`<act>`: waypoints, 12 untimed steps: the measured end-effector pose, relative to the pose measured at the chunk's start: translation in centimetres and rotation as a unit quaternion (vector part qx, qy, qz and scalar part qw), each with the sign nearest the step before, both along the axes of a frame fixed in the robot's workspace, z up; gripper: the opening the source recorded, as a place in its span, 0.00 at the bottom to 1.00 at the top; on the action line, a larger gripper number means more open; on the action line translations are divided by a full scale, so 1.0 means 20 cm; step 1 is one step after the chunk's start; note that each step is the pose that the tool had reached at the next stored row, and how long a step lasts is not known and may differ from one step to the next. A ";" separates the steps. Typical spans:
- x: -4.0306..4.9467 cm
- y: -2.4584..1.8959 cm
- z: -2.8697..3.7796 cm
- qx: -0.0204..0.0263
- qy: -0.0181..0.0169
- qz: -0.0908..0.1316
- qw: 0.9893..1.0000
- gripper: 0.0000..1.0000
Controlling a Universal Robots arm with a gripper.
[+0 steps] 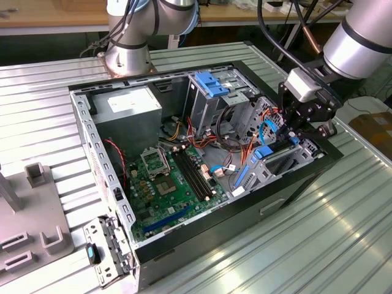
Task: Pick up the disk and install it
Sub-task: 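Insert the first disk wire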
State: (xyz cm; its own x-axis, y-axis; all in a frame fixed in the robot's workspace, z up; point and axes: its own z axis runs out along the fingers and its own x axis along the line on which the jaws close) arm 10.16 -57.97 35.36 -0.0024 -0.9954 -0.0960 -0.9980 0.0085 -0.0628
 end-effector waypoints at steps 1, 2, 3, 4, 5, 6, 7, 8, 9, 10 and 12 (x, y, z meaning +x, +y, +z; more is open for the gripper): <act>0.000 0.000 0.000 0.000 0.000 0.000 1.000 0.16; 0.000 0.000 0.000 0.000 0.000 0.000 1.000 0.16; 0.000 0.000 0.000 0.000 0.000 0.000 1.000 0.16; 0.000 0.000 0.000 0.000 0.000 0.000 1.000 0.16; 0.000 0.000 0.000 0.000 0.000 0.000 1.000 0.16; -0.001 0.000 0.000 0.000 0.000 0.000 1.000 0.16; -0.001 0.000 0.000 0.000 0.000 0.000 1.000 0.16; -0.001 0.000 0.000 0.000 0.000 0.000 1.000 0.16; -0.001 0.000 0.000 0.000 0.000 0.000 1.000 0.16; -0.001 0.000 0.000 0.000 0.000 0.000 1.000 0.16; -0.010 -0.004 0.000 0.000 0.000 0.000 1.000 0.16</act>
